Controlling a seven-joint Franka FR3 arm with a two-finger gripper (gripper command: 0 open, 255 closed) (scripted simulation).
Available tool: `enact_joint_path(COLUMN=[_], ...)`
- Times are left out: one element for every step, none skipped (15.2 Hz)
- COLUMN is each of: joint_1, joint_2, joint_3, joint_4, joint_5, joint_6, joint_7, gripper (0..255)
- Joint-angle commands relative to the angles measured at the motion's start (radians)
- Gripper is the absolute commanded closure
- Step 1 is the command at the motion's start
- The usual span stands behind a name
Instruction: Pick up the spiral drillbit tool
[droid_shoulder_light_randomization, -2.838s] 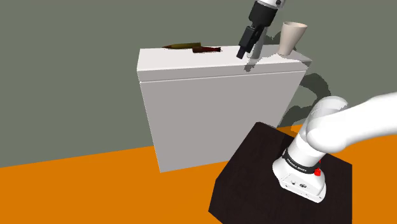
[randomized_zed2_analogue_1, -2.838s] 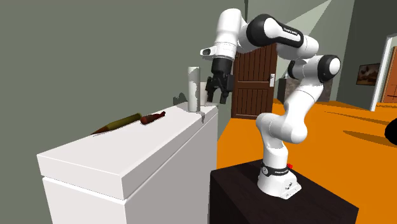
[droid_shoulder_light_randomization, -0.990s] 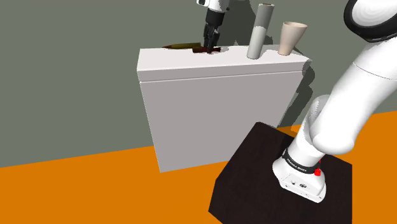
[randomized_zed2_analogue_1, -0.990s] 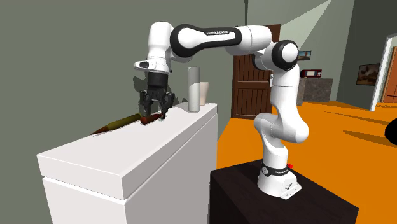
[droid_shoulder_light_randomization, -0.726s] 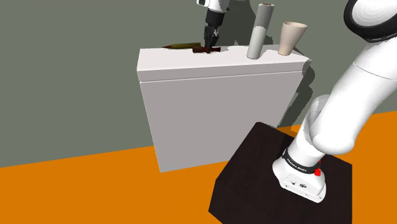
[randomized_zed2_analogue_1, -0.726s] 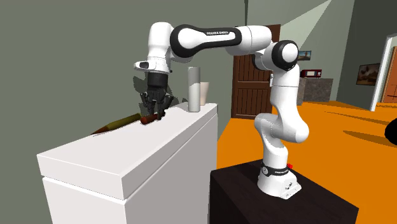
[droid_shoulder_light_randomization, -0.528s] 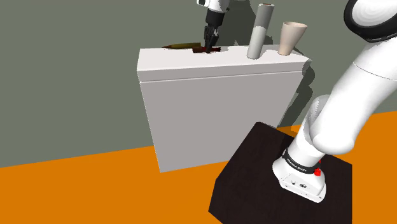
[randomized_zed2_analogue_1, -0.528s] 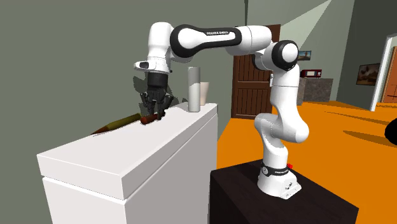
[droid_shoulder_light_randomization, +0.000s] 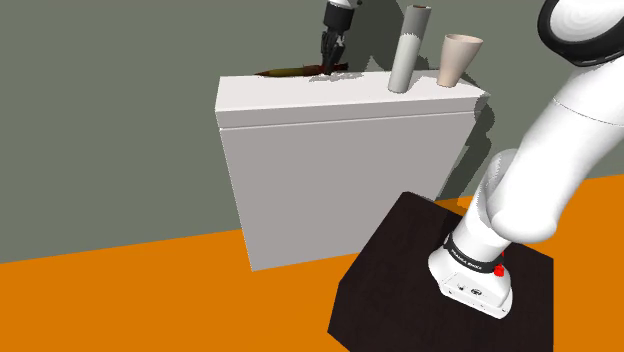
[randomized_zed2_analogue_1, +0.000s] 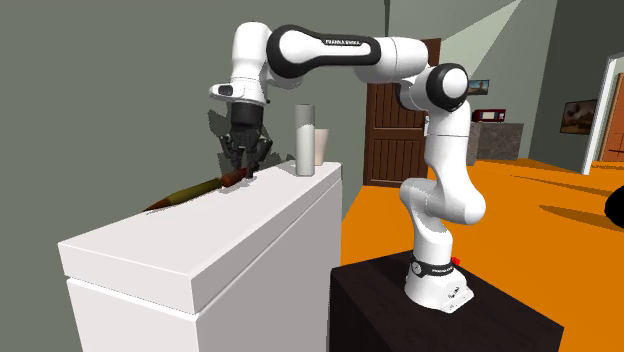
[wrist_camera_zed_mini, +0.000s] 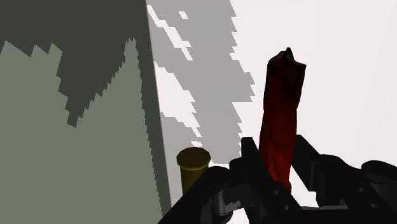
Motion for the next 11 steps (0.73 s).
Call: enact_joint_path(joint_1=[0.0,0.0,-0.001,-0.001,-0.001,-0.002,-0.002,-0.003,-0.003,-0.003,-0.003], joint_2=[0.004,0.006,0.009,0.013,0.016,0.02,0.024,0.029,0.034,0.035,0.035], joint_3=[0.0,-0.001,-0.001,-0.002,-0.002,-0.003,-0.003,-0.004,-0.005,-0.005,-0.005], joint_4=[0.033,0.05,0.067,0.084,0.102,0.12,0.139,0.157,0.177,0.18,0.18], joint_5=[0.001,0.001,0.002,0.003,0.004,0.006,0.007,0.008,0.01,0.01,0.01], joint_6=[-0.03,-0.044,-0.058,-0.073,-0.087,-0.101,-0.116,-0.131,-0.145,-0.148,-0.148], joint_7=[0.002,0.003,0.003,0.004,0.004,0.005,0.005,0.005,0.005,0.005,0.005], gripper=[255,255,255,255,255,255,255,255,255,255,255])
